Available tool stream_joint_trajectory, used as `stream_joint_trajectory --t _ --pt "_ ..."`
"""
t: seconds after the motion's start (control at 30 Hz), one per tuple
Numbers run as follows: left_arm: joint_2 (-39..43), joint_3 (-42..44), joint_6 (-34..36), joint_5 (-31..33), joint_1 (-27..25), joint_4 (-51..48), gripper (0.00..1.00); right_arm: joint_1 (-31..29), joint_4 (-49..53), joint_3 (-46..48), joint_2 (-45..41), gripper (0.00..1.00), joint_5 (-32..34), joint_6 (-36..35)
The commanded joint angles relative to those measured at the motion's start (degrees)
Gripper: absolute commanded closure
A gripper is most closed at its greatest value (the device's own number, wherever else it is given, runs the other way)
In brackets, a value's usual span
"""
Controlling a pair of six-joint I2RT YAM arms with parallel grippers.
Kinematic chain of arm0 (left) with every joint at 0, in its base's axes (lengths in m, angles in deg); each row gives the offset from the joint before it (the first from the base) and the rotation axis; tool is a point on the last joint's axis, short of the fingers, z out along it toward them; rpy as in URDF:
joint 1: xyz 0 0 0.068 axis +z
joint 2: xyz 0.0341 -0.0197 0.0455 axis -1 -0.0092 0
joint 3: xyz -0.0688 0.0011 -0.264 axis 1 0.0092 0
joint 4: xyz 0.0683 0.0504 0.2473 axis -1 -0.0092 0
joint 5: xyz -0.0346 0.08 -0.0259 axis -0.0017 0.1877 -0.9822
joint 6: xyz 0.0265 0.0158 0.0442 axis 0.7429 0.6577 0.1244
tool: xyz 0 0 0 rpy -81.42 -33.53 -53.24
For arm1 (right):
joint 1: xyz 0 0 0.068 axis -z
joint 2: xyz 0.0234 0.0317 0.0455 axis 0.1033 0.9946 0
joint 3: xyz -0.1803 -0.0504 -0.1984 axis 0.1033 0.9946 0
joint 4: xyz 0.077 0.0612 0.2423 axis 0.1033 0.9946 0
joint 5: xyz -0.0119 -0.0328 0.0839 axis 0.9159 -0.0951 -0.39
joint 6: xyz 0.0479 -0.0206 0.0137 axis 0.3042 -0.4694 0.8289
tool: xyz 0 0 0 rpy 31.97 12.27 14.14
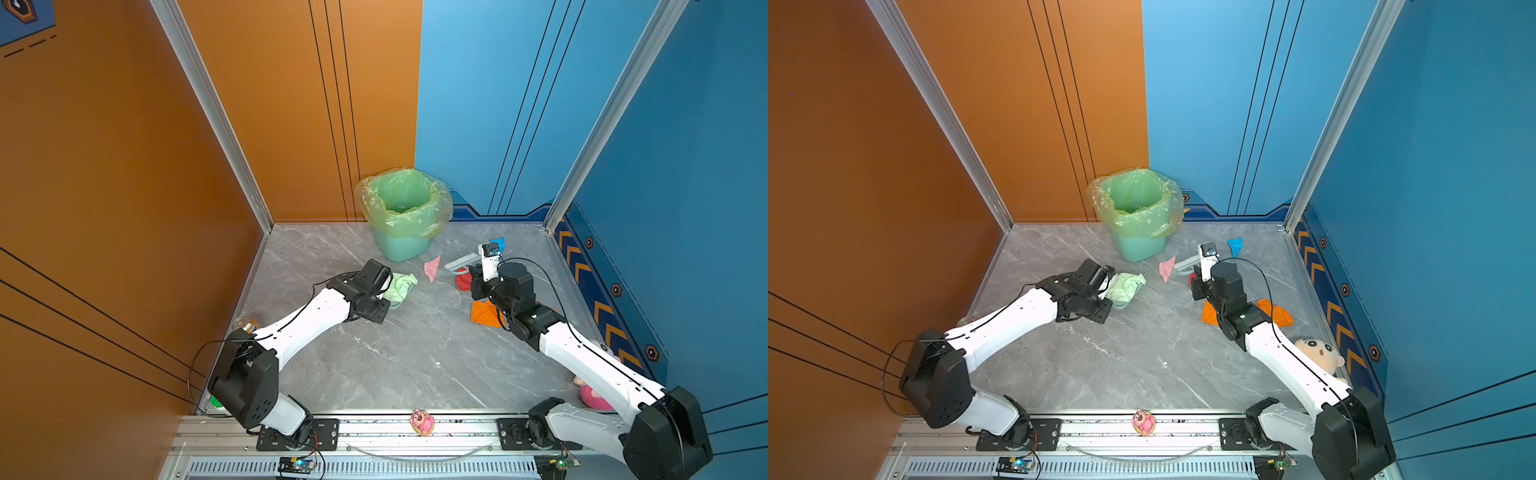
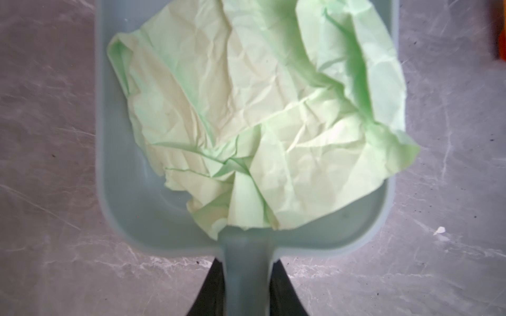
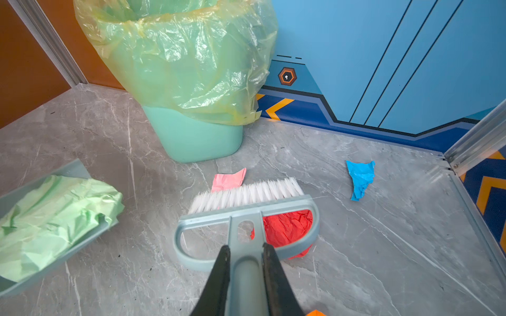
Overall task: Sweep away the paper scraps from the table
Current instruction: 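Lift the dustpan toward the bin while right moves brush to red scrap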
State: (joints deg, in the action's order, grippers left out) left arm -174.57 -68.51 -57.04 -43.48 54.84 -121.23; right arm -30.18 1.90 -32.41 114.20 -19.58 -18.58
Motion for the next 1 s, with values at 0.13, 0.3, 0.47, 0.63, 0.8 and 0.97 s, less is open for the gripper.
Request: stream_joint_trajectory --t 0.13,0.3,0.47,0.63,0.8,0.97 --pt "4.1 -7.5 2.5 3.9 -0.5 -9.6 1.0 1.3 -0.1 1.5 -1.8 1.0 0.3 1.5" --pt "5.1 -12.0 3.7 6.2 -0.2 -14.0 1.0 1.7 -0.3 1.6 -1.2 1.0 -0.4 1.5" --pt "5.4 -15.5 4.8 5.8 1.8 -17.0 1.0 1.8 -0.5 2.0 -1.1 1.0 -1.1 1.5" --pt "4.4 -20.7 6.1 6.3 5.0 -19.0 1.0 1.9 -1.4 3.2 -1.0 1.0 -1.7 1.5" --pt "0.8 -30.2 7.6 5.9 9.8 -22.9 1.0 2.7 -1.9 4.2 -0.6 1.0 -2.5 1.1" --pt "-3.6 -39.0 9.2 5.8 13.3 -25.5 1.0 4.0 -2.4 5.6 -0.6 1.0 -3.2 1.4"
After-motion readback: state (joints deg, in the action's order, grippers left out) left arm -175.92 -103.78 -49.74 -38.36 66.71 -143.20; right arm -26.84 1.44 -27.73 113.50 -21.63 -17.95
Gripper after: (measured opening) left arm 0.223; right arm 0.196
